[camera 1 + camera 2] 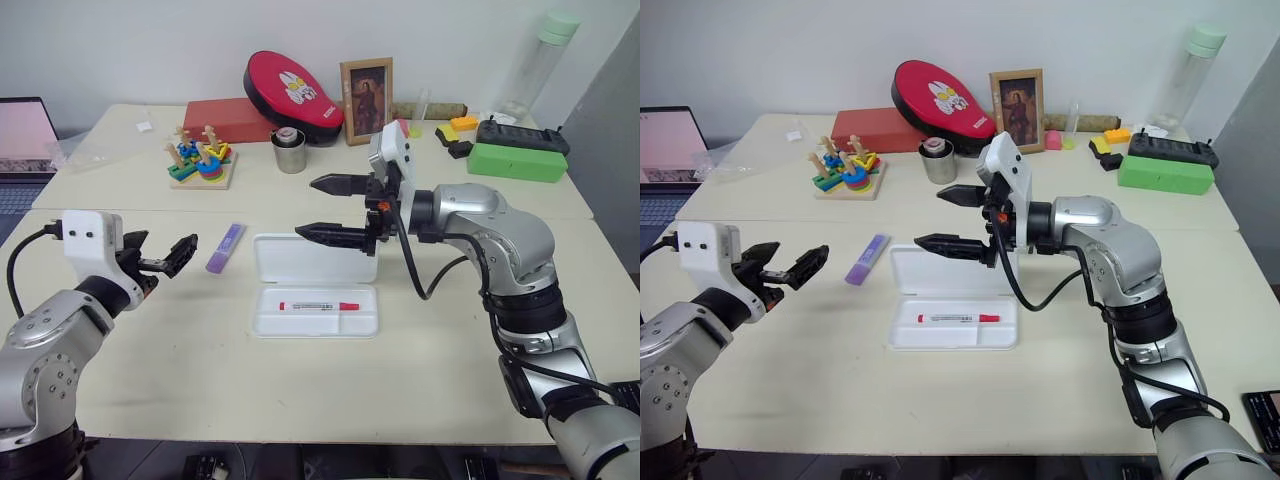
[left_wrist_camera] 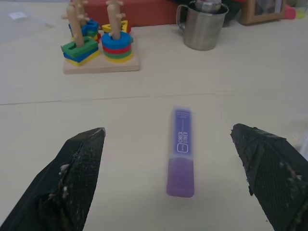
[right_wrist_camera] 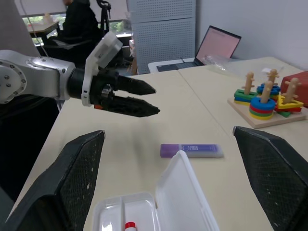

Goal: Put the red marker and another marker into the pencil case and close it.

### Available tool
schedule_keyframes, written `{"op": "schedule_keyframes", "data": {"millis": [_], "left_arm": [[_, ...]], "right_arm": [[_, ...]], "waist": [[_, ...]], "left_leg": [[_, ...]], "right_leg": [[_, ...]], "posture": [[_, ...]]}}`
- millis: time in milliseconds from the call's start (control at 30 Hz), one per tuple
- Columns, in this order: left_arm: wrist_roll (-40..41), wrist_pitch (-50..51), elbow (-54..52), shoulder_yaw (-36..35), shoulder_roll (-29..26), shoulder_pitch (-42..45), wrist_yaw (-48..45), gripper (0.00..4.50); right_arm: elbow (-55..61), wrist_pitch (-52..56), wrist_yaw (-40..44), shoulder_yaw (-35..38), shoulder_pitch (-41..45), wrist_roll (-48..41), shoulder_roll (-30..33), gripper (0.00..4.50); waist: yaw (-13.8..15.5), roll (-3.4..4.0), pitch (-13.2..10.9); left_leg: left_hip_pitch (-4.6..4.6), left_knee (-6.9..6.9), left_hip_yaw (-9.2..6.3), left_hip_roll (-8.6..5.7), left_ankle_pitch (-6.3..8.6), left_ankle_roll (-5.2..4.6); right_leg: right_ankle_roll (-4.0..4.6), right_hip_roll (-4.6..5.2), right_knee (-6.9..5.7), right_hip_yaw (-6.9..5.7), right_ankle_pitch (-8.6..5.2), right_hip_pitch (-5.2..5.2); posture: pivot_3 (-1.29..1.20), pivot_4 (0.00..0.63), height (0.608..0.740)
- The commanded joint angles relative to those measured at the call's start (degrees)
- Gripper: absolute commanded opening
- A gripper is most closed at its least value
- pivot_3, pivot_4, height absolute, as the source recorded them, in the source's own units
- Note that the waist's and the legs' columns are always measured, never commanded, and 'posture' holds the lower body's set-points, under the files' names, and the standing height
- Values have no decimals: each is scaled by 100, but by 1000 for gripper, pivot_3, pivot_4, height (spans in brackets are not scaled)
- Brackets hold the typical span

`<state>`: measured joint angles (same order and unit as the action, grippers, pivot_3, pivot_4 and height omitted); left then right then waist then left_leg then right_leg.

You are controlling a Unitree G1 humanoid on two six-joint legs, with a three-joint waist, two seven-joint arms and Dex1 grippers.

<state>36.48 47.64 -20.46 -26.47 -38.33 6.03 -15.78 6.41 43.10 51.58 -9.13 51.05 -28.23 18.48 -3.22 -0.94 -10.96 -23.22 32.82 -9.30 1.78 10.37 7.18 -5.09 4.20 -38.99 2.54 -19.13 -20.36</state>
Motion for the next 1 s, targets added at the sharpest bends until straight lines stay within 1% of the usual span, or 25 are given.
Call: {"op": "schedule_keyframes", "data": {"millis": [33,233,333,400,600,733,833,1000], "left_arm": [[-157,53,311,309,41,277,-47,4500],[-929,-416,1719,1275,0,922,-409,4500],[-1224,-632,2602,1414,98,1410,-377,4500],[-1224,-710,2946,1496,204,1626,-581,4500],[-1473,-826,3454,1629,349,1864,-730,4500],[-1553,-773,3382,1726,353,1778,-948,3895],[-1626,-736,3322,1755,346,1746,-1027,3282],[-1689,-698,3261,1751,416,1743,-1092,2490]], "right_arm": [[75,-126,-96,129,192,-28,-34,4478],[76,-170,-150,85,236,17,-16,4478],[109,-175,-149,109,268,-38,-37,4478],[131,-160,-166,137,296,-75,-44,4478],[261,-114,-217,181,326,-145,-48,4478],[330,-49,-274,217,331,-187,-56,4500],[336,-55,-286,218,306,-188,-58,4500],[277,-150,-297,185,280,-154,-93,4500]], "waist": [[-2,0,0],[-4,0,0],[-4,1,-1],[-5,1,-1],[-9,2,-1],[-7,3,0],[-1,3,0],[-1,3,0]], "left_leg": [[0,0,0,0,0,0],[0,0,1,0,0,0],[-6,0,1,0,0,0],[-11,0,-5,0,-1,1],[-12,0,-4,0,-2,2],[-12,3,-4,0,-2,2],[-12,4,-3,0,-2,2],[-12,3,-3,0,-2,2]], "right_leg": [[0,0,0,0,0,-1],[0,0,-2,-1,0,-2],[0,0,-2,-1,0,-8],[0,-3,-7,-5,0,-14],[0,-2,-6,-5,1,-14],[-1,-2,-9,-5,1,-11],[-1,-2,-7,-5,1,-9],[-1,-2,-6,-5,1,-9]], "posture": [[0,150,740],[0,150,740],[0,150,740],[0,150,740],[0,150,740],[0,150,740],[0,150,740],[0,150,740]]}}
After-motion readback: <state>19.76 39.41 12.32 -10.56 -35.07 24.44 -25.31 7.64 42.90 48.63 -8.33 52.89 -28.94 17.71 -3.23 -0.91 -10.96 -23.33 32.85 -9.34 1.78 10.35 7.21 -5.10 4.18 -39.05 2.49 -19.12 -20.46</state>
